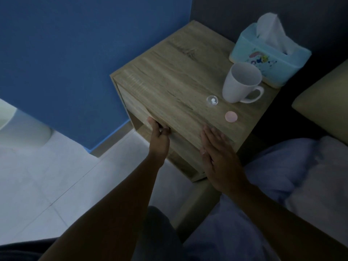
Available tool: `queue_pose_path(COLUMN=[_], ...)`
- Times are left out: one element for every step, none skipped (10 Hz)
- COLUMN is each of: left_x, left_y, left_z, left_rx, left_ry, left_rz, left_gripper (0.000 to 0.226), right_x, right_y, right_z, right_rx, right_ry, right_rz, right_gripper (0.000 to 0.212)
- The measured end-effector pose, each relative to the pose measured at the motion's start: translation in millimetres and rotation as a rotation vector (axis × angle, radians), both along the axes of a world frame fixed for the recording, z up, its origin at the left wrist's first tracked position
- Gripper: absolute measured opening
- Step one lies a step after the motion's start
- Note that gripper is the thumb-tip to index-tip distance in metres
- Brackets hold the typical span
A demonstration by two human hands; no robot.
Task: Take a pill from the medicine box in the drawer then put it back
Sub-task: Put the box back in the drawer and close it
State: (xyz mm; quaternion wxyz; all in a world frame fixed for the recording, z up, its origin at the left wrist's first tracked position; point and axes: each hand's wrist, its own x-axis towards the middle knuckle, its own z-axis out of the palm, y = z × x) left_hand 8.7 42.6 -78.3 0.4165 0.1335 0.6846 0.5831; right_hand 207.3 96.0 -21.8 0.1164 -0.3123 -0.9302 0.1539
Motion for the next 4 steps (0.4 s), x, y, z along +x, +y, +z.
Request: queue_pose_path(left_x=[1, -3, -10, -8], left_y=[1, -3, -12, -29], left_z=[4, 9, 17, 34], left_rx=[-0.018, -0.051, -0.148, -0.247], left_ry=[0.004, 0.028, 0.123, 0.244], left_rz=[-0.013, -0.056, -0.148, -0.182], left_gripper=[0.073, 0.074, 0.068, 0.062], right_x=[-1, -2, -2, -7], right_y=[-1, -2, -4, -3], right_z=[3, 6, 11, 18], right_rx=[-0.008, -0.009, -0.048, -0.088], right_ry=[0.008, 0.02, 0.023, -0.005], right_rz=[-0.001, -0.004, 0.008, -0.02], right_gripper=[0.051, 0.05, 0.049, 0.048])
